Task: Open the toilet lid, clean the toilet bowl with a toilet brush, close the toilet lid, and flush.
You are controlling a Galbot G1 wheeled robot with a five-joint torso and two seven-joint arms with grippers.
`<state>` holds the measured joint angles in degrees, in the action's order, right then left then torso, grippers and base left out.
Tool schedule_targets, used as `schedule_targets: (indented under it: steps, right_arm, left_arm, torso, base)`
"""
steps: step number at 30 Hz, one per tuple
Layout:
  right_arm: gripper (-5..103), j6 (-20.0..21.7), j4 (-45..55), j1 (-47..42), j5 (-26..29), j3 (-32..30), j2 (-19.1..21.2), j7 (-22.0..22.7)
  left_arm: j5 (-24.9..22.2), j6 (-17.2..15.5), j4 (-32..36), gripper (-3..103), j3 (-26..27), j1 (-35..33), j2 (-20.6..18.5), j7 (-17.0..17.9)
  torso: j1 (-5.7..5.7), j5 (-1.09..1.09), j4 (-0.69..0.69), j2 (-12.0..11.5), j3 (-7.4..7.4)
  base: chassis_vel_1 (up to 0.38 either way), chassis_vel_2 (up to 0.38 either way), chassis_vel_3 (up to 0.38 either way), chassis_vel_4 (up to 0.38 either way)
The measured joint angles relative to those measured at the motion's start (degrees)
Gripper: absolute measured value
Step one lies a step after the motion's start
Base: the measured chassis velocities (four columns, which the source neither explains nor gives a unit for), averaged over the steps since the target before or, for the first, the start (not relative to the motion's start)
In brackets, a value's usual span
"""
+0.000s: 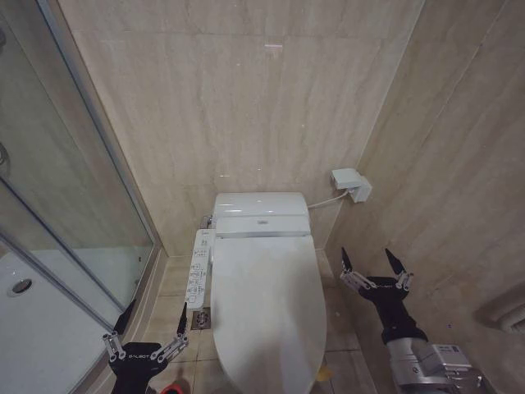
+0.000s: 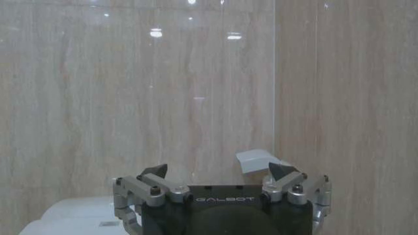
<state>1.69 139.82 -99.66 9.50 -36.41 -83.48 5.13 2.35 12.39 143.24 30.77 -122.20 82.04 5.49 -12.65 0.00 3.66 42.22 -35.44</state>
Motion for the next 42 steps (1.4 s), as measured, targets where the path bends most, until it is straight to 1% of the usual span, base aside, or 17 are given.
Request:
schedule_targets:
  steps: [42]
  right_arm:
    - [100, 0.0, 0.0, 0.0, 0.0, 0.0, 0.0, 0.0]
  left_arm:
    - [0.0, 0.0, 0.0, 100, 0.0, 0.0, 0.0, 0.0]
  torso:
    - [0.0, 0.0, 0.0, 0.0, 0.0]
  base:
    - [0.0, 0.0, 0.0, 0.0]
